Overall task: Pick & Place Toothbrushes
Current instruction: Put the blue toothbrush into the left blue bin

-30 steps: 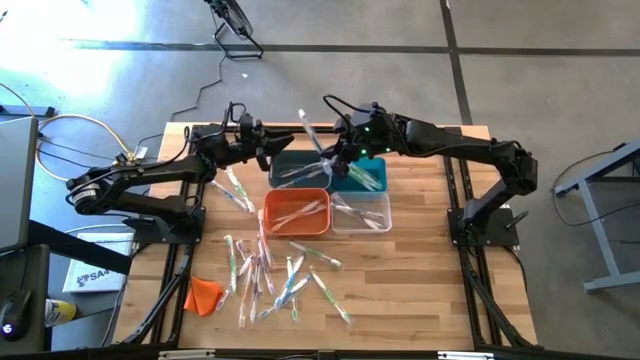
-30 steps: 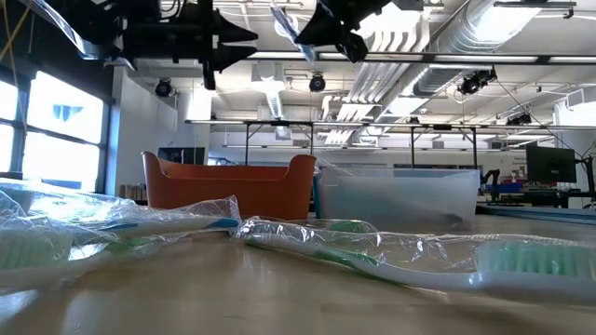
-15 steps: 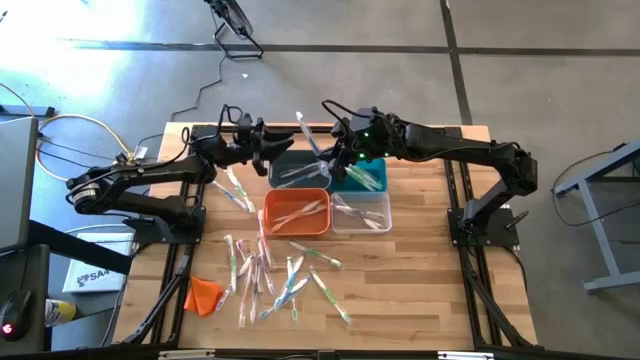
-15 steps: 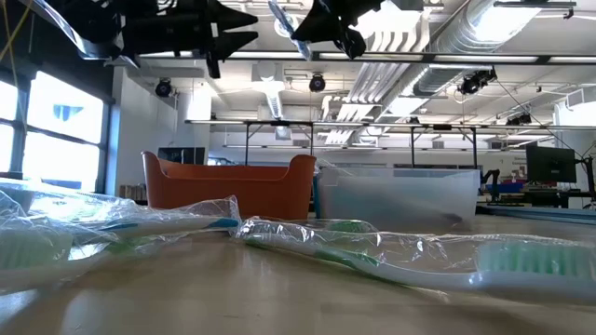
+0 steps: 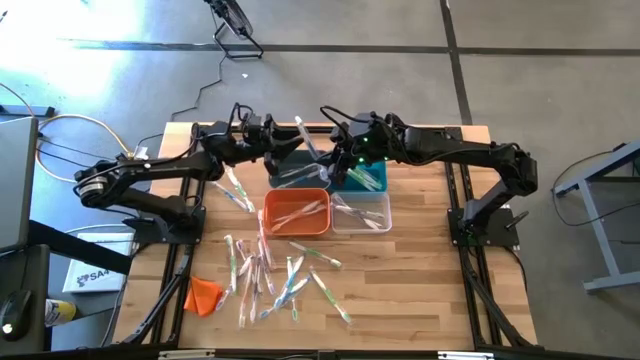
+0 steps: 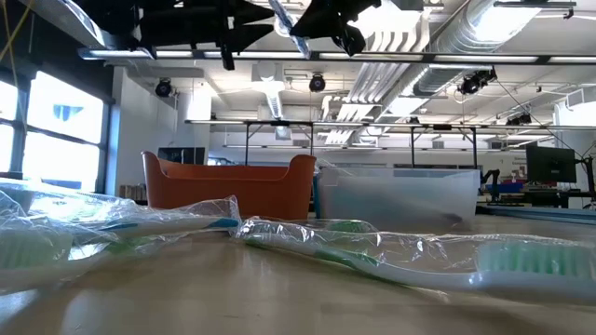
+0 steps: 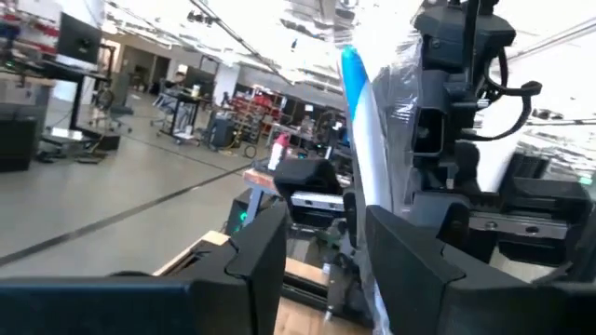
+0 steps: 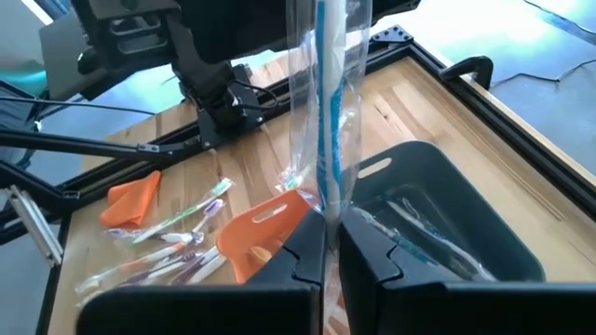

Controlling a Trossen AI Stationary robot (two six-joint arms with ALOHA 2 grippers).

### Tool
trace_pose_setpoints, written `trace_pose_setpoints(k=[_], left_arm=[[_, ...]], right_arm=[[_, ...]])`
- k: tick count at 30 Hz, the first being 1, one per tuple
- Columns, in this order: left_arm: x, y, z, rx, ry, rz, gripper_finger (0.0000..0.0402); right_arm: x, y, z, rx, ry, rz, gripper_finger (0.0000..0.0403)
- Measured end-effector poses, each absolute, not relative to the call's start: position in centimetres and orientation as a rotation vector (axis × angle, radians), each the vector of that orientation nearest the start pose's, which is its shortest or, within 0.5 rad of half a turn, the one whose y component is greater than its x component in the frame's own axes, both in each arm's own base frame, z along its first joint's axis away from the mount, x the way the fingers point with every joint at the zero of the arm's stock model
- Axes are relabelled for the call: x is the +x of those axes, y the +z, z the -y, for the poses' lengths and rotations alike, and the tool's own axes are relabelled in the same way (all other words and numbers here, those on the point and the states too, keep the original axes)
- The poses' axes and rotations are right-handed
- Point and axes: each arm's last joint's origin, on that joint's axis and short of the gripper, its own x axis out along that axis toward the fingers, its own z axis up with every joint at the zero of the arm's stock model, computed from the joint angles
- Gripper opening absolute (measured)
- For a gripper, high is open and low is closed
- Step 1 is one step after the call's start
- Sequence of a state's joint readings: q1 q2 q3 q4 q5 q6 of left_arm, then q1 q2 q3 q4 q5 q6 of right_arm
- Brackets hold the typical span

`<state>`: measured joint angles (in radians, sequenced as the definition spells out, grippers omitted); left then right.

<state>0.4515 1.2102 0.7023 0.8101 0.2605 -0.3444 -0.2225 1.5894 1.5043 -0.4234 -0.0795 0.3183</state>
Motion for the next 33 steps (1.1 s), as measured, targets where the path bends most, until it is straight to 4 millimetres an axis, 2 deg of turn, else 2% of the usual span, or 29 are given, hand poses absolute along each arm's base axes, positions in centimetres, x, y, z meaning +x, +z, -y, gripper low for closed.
trace_pose_setpoints(k=[11, 26, 29, 33], left_arm=[[24.7, 31.8, -10.8, -0.219, 0.031, 0.294, 0.0145], [25.0, 31.5, -10.9, -0.255, 0.020, 0.286, 0.0144], [25.1, 31.3, -10.9, -0.272, 0.019, 0.272, 0.0130], [25.1, 31.3, -10.9, -0.272, 0.015, 0.271, 0.0091]], right_arm=[[35.0, 35.9, 7.7, 0.389, -0.222, -0.484, 0.0005], [35.9, 34.7, 7.8, 0.394, -0.225, -0.518, 0.0005], [36.0, 34.5, 7.8, 0.395, -0.227, -0.525, 0.0005], [36.0, 34.6, 7.8, 0.393, -0.230, -0.520, 0.0005]])
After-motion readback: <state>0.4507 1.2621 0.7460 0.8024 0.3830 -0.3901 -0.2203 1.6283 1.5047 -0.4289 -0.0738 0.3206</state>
